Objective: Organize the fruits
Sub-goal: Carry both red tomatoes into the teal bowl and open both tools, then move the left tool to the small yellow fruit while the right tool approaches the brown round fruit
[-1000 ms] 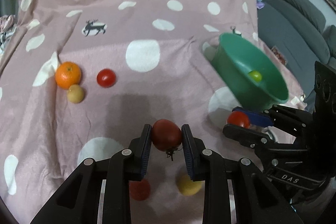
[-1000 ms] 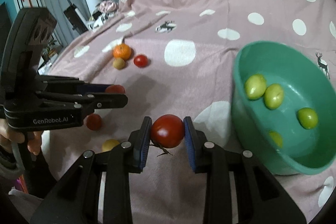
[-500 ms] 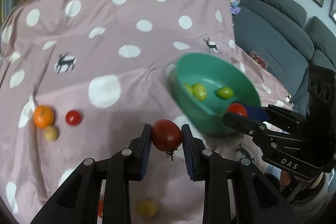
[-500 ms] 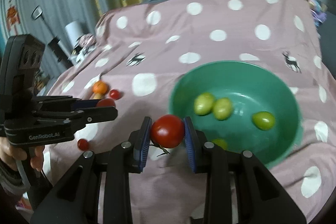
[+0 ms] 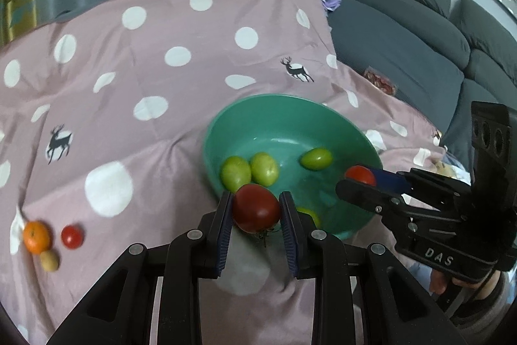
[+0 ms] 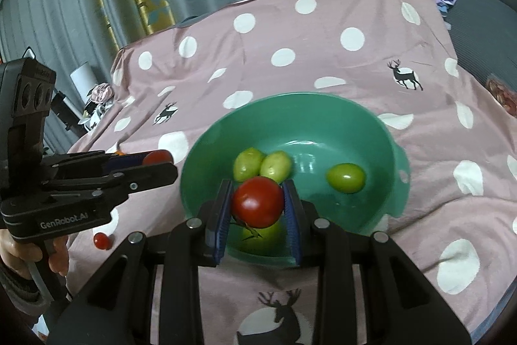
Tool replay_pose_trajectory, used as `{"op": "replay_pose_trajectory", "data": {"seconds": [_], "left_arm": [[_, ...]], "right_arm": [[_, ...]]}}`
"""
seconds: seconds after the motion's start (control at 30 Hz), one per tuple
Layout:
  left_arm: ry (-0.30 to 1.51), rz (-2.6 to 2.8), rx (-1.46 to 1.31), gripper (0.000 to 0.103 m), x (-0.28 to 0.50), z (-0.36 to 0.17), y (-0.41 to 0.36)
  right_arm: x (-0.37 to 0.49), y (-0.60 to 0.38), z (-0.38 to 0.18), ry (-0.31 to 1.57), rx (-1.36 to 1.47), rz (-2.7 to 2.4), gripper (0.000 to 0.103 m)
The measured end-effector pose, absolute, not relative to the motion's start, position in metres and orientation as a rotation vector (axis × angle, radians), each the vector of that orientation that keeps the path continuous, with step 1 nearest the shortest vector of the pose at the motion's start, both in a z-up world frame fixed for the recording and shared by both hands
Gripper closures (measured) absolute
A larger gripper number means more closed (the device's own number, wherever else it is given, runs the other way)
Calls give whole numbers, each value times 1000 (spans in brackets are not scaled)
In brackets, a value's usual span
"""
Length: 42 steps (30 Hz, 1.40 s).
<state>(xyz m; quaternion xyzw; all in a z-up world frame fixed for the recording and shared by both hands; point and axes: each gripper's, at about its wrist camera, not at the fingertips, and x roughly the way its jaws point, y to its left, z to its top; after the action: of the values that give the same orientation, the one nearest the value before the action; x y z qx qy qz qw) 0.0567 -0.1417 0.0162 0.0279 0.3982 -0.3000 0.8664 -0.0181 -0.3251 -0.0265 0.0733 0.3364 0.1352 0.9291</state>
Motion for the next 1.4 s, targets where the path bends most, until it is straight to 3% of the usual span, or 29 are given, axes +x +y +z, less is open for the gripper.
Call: {"op": "replay_pose_trajectory", "data": {"seconds": [0.6, 0.83, 0.9, 0.93, 1.03, 1.13, 1.4], "left_arm": [[850, -619, 169, 74, 74, -2, -182], [857, -615, 172, 74, 74, -5, -186], [870, -604, 171, 70, 74, -6, -184], [875, -599, 167, 63, 74, -7, -182], [862, -607, 144, 53, 68, -1, -170], [844, -563, 145, 29, 63, 8, -151], [864, -382, -26, 29, 59, 18, -43]], "right_arm": [[-4, -337, -36, 702, 135, 226, 71], [-3, -340, -36, 708, 149, 195, 65], [-3, -341, -36, 709, 160, 192, 55], [-4, -342, -36, 707, 164, 191, 52], [-8, -342, -35, 699, 173, 194, 51], [-12, -343, -31, 687, 185, 202, 47], [-23, -336, -22, 668, 201, 245, 45]]}}
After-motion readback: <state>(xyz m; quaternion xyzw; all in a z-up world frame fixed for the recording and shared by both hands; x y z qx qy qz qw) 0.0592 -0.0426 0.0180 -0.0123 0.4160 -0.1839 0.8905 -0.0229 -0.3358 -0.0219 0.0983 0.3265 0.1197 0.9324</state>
